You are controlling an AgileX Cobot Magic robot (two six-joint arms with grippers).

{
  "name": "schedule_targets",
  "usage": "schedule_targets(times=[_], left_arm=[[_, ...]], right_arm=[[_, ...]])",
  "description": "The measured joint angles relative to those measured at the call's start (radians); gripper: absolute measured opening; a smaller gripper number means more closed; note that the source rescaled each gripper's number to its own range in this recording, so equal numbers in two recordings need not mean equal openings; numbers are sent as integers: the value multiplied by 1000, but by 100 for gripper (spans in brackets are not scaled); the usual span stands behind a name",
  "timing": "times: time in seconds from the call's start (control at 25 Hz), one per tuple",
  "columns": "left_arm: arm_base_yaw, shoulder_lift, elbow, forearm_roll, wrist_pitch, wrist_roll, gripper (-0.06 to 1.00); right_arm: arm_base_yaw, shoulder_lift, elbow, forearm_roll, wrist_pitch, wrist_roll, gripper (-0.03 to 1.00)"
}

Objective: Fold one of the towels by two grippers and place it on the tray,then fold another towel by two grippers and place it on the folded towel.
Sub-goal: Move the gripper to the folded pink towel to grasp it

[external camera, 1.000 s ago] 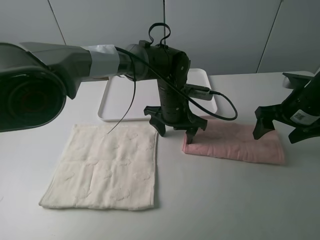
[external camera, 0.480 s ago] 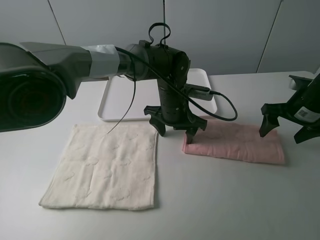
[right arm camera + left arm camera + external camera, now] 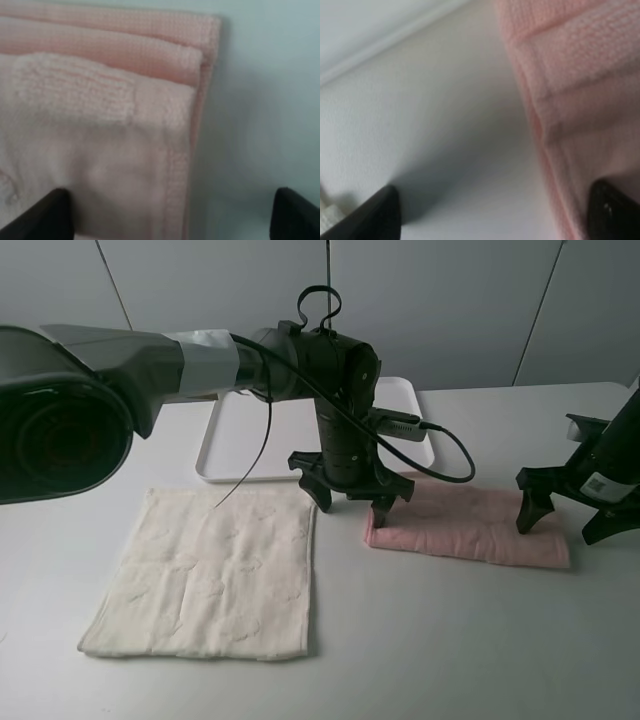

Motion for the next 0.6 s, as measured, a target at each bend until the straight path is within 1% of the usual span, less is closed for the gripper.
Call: schedule_targets(times=[0.12, 0.36, 0.52, 0.6], left_arm=[[0, 0, -2, 0, 0, 0, 96], [0, 0, -2, 0, 0, 0, 96], [0, 0, -2, 0, 0, 0, 96], [0, 0, -2, 0, 0, 0, 96]], right_arm=[[0, 6, -2, -2, -9, 3, 81], [7, 7, -2, -9, -28, 12, 79], [64, 19, -6, -62, -41, 48, 79], [97, 28, -12, -107, -45, 84, 79]])
